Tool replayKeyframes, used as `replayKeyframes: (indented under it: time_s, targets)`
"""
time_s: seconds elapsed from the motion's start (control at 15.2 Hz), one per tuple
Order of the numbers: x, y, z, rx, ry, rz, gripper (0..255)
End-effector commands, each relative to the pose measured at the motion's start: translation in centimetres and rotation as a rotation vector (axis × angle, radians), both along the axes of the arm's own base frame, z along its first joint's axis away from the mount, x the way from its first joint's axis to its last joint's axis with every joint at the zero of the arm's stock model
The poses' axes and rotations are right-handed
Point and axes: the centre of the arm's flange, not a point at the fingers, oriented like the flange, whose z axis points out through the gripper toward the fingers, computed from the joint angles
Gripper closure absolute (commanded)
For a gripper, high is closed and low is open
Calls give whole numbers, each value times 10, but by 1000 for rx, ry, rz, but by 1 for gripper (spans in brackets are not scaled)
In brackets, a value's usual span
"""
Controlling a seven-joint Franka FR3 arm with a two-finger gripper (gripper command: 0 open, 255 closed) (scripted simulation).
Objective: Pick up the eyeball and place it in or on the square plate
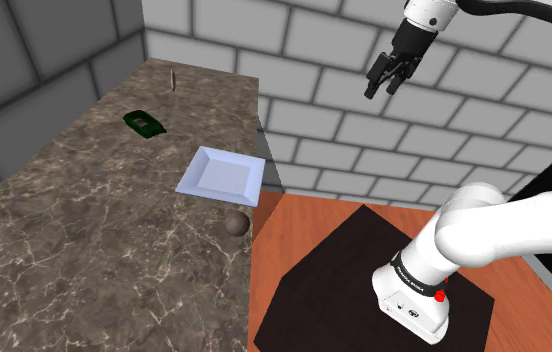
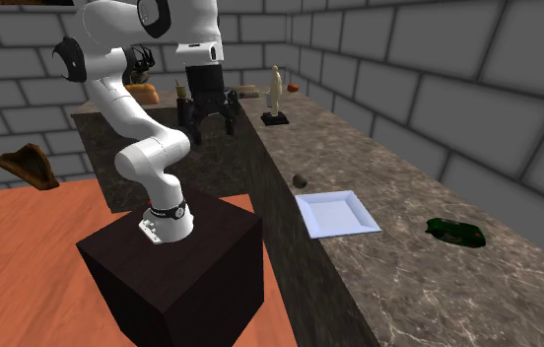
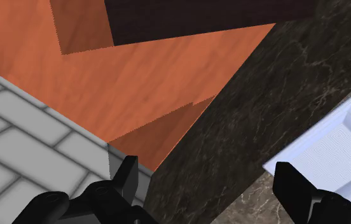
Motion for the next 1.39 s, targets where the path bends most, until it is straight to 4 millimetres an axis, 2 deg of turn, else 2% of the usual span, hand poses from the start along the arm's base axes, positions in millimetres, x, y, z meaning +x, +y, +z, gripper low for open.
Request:
replayKeyframes:
  time_s: [0.0, 1.32]
  targets:
    - [0, 0, 0, 0, 0, 0, 0]
    - [18, 214, -151, 14, -57, 7, 0]
